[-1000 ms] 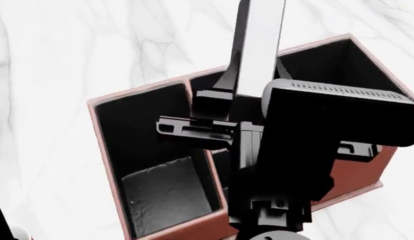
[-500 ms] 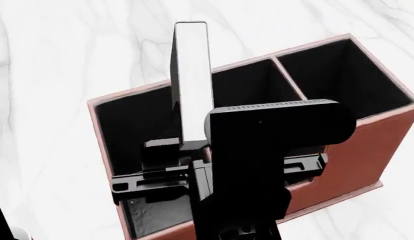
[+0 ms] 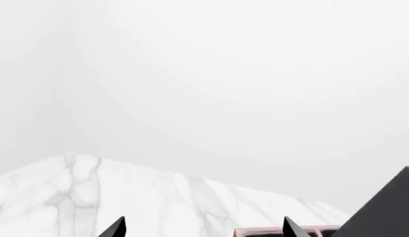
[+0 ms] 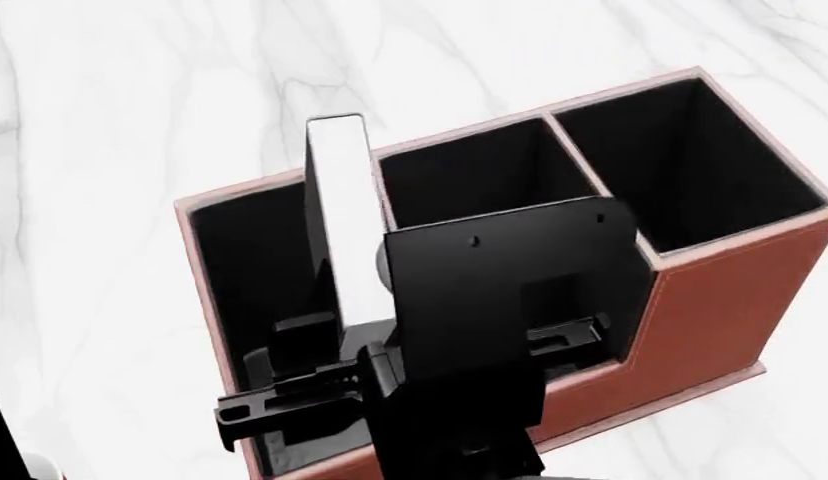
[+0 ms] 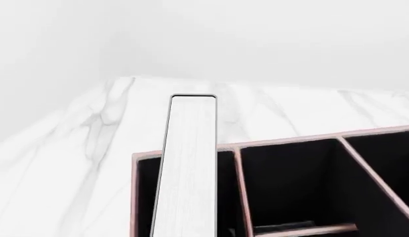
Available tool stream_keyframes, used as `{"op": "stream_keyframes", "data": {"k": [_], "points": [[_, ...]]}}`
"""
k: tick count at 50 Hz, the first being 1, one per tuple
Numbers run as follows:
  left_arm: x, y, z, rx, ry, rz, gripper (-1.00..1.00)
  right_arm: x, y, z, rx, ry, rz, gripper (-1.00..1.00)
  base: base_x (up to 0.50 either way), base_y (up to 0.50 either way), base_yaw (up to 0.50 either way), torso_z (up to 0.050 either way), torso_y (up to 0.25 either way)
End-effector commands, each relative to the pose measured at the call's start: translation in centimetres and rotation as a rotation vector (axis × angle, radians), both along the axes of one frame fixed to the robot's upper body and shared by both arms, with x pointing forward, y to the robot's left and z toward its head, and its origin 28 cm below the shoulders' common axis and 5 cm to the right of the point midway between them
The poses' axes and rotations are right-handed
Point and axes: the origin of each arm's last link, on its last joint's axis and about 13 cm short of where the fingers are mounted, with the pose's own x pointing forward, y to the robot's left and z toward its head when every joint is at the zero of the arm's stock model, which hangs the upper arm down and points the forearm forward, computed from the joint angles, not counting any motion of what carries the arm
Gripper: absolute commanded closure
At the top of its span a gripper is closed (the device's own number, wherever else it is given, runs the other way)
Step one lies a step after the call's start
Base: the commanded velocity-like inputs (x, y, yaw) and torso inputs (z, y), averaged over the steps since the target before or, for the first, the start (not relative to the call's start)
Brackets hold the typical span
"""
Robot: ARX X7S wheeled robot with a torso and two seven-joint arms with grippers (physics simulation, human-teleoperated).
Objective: Pick up the book and place it in the left compartment of the caddy.
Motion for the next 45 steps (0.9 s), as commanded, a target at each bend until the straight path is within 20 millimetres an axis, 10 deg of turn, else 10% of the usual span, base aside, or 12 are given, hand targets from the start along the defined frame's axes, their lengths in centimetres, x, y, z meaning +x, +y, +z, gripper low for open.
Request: {"op": "stream_keyframes", "data": {"k": [1,45], "points": [[0.1,0.0,-0.2,0.000,0.005,-0.002,-1.00,1.3,-0.2,0.1,0.004,0.062,0.031,1.00,0.00,0.00,0.00,0.000,0.000],[0.1,0.0,-0.2,0.002,0.007,-0.002,-1.00,4.5,-0.2,-0.8,-0.091,0.159,0.066,1.00,0.00,0.00,0.00,0.000,0.002]]}}
